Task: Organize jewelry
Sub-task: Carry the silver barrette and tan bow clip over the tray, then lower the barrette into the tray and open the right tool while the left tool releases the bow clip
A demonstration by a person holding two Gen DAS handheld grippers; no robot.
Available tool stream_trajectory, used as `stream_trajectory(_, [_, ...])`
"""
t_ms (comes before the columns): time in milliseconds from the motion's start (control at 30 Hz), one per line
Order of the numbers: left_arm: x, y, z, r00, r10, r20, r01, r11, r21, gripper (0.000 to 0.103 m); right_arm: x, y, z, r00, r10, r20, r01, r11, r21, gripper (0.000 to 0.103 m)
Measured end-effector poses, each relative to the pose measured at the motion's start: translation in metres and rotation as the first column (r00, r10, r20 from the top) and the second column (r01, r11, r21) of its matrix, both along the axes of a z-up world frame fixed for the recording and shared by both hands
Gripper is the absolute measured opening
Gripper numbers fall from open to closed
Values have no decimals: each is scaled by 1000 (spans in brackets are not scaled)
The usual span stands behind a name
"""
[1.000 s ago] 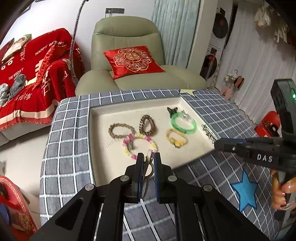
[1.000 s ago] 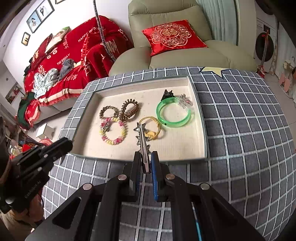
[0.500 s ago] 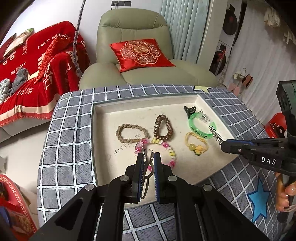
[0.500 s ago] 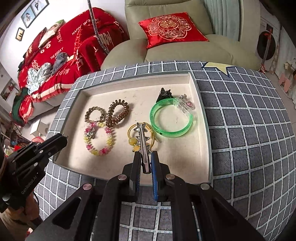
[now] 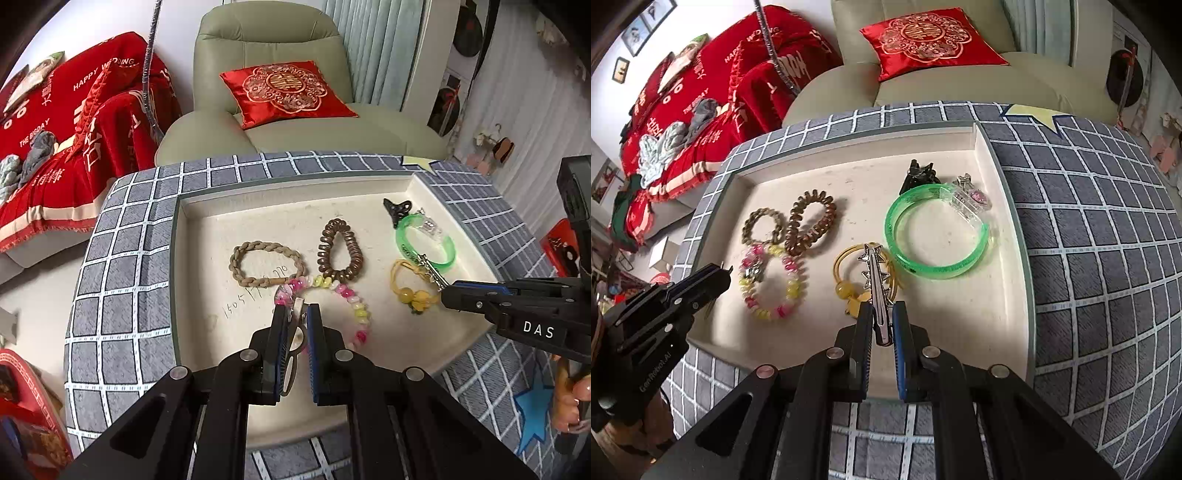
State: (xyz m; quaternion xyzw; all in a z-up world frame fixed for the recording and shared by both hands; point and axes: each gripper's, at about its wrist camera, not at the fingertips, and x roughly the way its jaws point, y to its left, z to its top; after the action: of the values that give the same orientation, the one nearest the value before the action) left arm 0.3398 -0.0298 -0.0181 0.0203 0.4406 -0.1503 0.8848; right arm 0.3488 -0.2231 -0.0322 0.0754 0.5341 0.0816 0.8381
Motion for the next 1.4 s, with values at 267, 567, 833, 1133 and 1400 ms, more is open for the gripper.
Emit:
stream_trajectory(267, [7,-5,-12,999,44,-6,-44,998,36,26,12,2,-7,1000,-18,23,18,999,-31,12])
stream_trajectory(567, [2,-10,-12,999,44,24,-46,996,79,26,9,5,-11,999,-23,27,24,999,-27,12])
stream_trajectory(833, [0,-11,-13,999,38,17,-39,996,76,26,7,0,-13,1000,-25,11,25,1000,-8,22])
stream_trajectory(1133, [-8,-10,-6,999,29,32,-31,999,43,26,-7,-2,15,996,-27,91,23,999,42,63])
stream_trajectory(1400, [-5,-8,5,999,27,20,-27,1000,-1,26,-22,-10,27,992,-55,116,47,996,75,63])
